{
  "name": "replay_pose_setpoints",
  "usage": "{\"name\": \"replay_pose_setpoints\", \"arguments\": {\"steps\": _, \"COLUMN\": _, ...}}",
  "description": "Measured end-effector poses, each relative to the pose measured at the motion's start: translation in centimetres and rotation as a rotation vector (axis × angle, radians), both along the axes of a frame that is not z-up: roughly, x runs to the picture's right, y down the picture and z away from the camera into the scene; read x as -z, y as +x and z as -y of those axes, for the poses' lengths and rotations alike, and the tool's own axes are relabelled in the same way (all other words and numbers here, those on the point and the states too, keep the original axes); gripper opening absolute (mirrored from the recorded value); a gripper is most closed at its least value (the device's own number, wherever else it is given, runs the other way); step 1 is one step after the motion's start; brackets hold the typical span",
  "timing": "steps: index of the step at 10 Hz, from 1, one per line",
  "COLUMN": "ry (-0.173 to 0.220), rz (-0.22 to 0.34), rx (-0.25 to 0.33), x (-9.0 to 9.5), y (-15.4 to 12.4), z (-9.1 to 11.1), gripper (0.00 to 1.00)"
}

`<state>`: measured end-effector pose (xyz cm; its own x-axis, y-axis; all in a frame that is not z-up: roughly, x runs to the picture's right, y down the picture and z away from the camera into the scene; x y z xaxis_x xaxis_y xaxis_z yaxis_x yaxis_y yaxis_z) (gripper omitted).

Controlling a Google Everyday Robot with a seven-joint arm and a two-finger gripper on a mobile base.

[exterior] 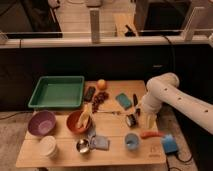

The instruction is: Place pepper in plastic cup

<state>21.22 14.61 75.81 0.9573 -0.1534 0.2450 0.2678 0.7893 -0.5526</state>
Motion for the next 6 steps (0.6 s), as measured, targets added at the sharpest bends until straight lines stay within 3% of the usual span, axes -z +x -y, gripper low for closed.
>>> {"name": "replay_pose_setpoints", "arguments": {"steps": 2, "ry": 0.013, "rz": -0.035, "rx": -0.019, "x": 0.3, "y": 1.1, "z": -1.7, "gripper": 0.80}}
{"name": "replay_pose_setpoints", "arguments": {"steps": 6, "ry": 0.040, "rz": -0.033, "rx": -0.015, "x": 0.8, "y": 2.7, "z": -5.5, "gripper": 0.80}}
